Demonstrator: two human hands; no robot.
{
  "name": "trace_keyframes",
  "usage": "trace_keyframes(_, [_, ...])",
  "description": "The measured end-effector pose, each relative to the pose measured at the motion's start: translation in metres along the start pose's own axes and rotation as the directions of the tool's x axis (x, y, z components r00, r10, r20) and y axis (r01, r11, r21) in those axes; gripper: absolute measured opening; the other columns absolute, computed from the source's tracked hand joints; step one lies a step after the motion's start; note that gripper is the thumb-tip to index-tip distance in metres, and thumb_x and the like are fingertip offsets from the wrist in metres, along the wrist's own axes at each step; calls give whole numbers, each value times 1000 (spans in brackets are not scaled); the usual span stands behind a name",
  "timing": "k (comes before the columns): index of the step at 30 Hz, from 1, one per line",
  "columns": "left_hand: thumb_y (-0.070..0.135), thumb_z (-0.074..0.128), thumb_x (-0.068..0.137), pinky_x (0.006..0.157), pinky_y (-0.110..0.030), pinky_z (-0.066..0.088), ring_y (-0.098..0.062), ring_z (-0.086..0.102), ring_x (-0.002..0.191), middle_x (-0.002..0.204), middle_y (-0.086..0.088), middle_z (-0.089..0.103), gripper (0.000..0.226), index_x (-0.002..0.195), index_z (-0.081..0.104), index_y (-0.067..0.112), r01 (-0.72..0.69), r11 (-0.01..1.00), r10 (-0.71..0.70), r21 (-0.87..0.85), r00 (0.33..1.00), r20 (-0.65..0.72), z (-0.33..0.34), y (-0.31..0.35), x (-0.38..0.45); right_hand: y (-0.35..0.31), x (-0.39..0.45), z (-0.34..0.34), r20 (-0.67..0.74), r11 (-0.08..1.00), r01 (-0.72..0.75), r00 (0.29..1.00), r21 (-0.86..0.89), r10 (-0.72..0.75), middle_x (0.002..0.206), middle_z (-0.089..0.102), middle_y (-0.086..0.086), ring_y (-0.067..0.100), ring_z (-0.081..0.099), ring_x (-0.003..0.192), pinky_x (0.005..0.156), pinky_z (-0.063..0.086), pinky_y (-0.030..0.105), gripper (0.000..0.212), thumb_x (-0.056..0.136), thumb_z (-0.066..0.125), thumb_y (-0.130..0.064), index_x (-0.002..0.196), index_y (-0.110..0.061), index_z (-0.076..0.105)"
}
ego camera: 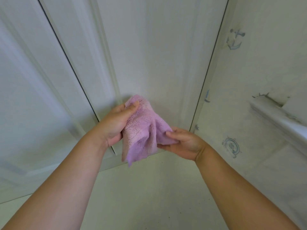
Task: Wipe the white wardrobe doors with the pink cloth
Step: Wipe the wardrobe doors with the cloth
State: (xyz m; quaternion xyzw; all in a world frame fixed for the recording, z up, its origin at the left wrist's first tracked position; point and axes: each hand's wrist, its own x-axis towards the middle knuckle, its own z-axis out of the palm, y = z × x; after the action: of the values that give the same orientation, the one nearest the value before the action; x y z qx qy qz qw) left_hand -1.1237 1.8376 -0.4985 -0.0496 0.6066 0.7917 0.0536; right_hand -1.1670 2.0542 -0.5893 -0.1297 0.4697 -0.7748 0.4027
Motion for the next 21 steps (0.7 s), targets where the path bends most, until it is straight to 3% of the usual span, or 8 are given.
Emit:
trace_keyframes(3, [28, 57, 99, 75, -28, 58, -14, 71, 86, 95, -2, 75, 18, 107, 69, 17, -7, 979, 33, 204, 992, -126, -6, -10, 3, -12, -5, -7, -69, 970, 106, 993, 217, -93, 135, 51, 28, 31, 58, 123, 102, 51, 44, 79, 68, 92, -29, 129, 5, 55])
trace_keyframes(6, [26, 57, 101, 67, -24, 48, -11, 65, 75, 87, 0, 73, 17, 100, 71, 17, -2, 891, 100, 455, 976, -192, -12, -23, 9, -33, -12, -3, 11, 907, 130, 989, 400, -147, 124, 63, 29, 37, 62, 119, 101, 52, 51, 61, 74, 82, -26, 121, 9, 65])
trace_keyframes(10, [27, 59, 100, 72, -31, 45, -15, 63, 78, 86, -1, 73, 16, 94, 71, 18, 12, 868, 118, 497, 966, -231, -12, -32, 15, -47, -9, 19, 30, 831, 195, 969, 521, -246, 115, 65, 29, 40, 64, 112, 98, 52, 51, 39, 84, 53, -9, 117, 10, 60])
trace_keyframes(12, [30, 62, 97, 70, -32, 49, -18, 63, 76, 83, -1, 71, 14, 95, 69, 18, 9, 841, 146, 541, 959, -244, -11, -32, 19, -52, -4, 32, -37, 867, 287, 954, 408, -298, 109, 66, 27, 39, 69, 102, 85, 59, 50, 47, 75, 49, 8, 122, 10, 55])
trace_keyframes(15, [31, 67, 92, 82, -48, 59, -30, 70, 84, 88, -6, 71, 17, 101, 67, 17, 30, 832, 136, 554, 957, -256, -11, -34, 23, -60, 0, 48, -194, 902, 397, 911, 170, -364, 88, 73, 16, 24, 74, 75, 59, 61, 30, 55, 77, 53, 16, 131, 7, 49])
trace_keyframes(17, [25, 67, 94, 86, -51, 57, -26, 70, 89, 90, -5, 71, 7, 100, 66, 21, 8, 774, 191, 633, 950, -246, -12, -35, 25, -64, 5, 55, -274, 880, 475, 849, 21, -452, 86, 73, 16, 23, 73, 74, 63, 61, 30, 56, 78, 66, 7, 131, 11, 50])
trace_keyframes(19, [21, 66, 94, 83, -47, 57, -18, 69, 85, 87, 1, 70, 8, 95, 64, 29, -52, 718, 283, 694, 933, -224, -12, -32, 26, -69, 10, 58, -362, 828, 522, 746, -204, -559, 86, 67, 19, 29, 67, 78, 72, 58, 40, 58, 80, 77, -4, 133, -1, 53])
trace_keyframes(21, [17, 66, 93, 75, -34, 56, -10, 68, 80, 84, 8, 69, 17, 92, 62, 35, -140, 658, 412, 740, 890, -198, -8, -26, 23, -73, 14, 61, -353, 752, 529, 668, -393, -655, 77, 58, 10, 22, 56, 72, 68, 52, 35, 53, 85, 69, -9, 134, -16, 51])
